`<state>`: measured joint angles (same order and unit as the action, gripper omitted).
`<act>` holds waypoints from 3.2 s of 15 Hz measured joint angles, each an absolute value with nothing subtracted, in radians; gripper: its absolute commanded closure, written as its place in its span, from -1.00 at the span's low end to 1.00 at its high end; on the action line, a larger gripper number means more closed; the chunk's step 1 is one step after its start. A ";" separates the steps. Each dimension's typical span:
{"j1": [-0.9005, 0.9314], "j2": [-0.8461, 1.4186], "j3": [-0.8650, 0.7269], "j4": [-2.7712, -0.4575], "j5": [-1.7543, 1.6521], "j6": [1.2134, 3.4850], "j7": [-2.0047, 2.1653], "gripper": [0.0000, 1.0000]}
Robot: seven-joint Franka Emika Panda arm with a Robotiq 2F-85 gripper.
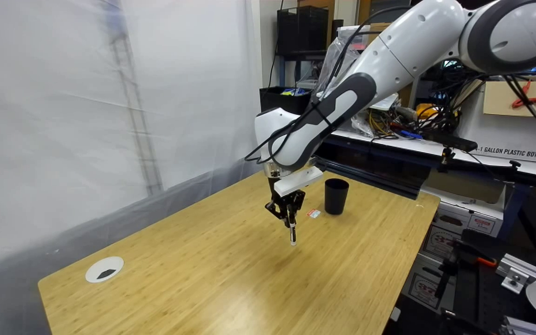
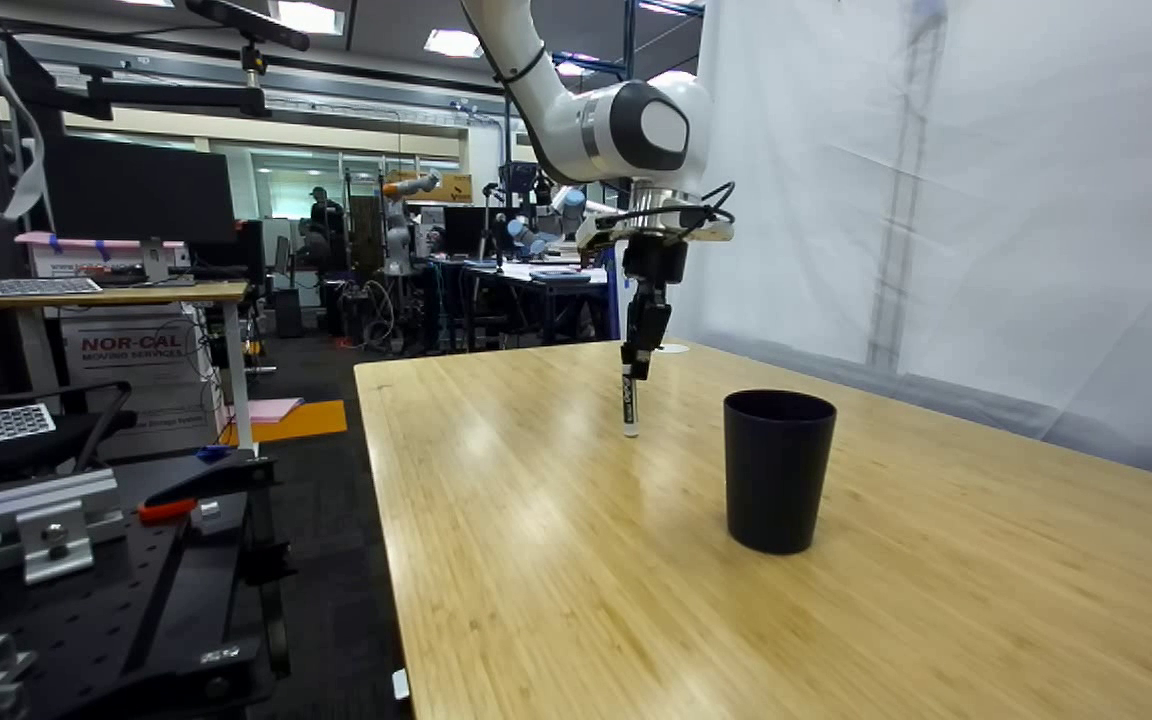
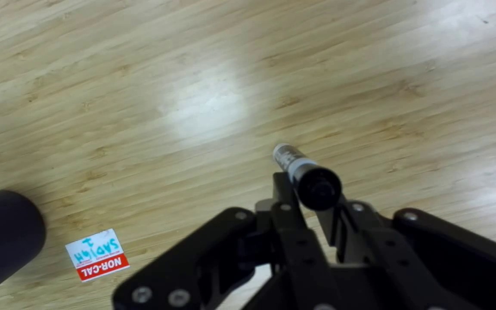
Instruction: Pick up the marker and place it in the cup
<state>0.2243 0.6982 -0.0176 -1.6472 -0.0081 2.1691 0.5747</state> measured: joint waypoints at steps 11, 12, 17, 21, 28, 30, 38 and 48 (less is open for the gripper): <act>0.216 0.495 -0.028 -1.547 -0.009 1.930 0.575 0.91; 0.212 0.477 -0.030 -1.551 -0.010 1.915 0.573 0.91; 0.161 0.453 -0.062 -1.607 -0.027 1.925 0.552 0.91; 0.112 0.453 -0.089 -1.649 -0.031 1.958 0.526 0.91; 0.051 0.451 -0.128 -1.673 -0.031 1.970 0.523 0.91; 0.036 0.451 -0.136 -1.673 -0.030 1.970 0.523 0.91; 0.004 0.451 -0.151 -1.707 -0.023 1.983 0.524 0.91; -0.020 0.451 -0.152 -1.815 0.025 2.099 0.524 0.71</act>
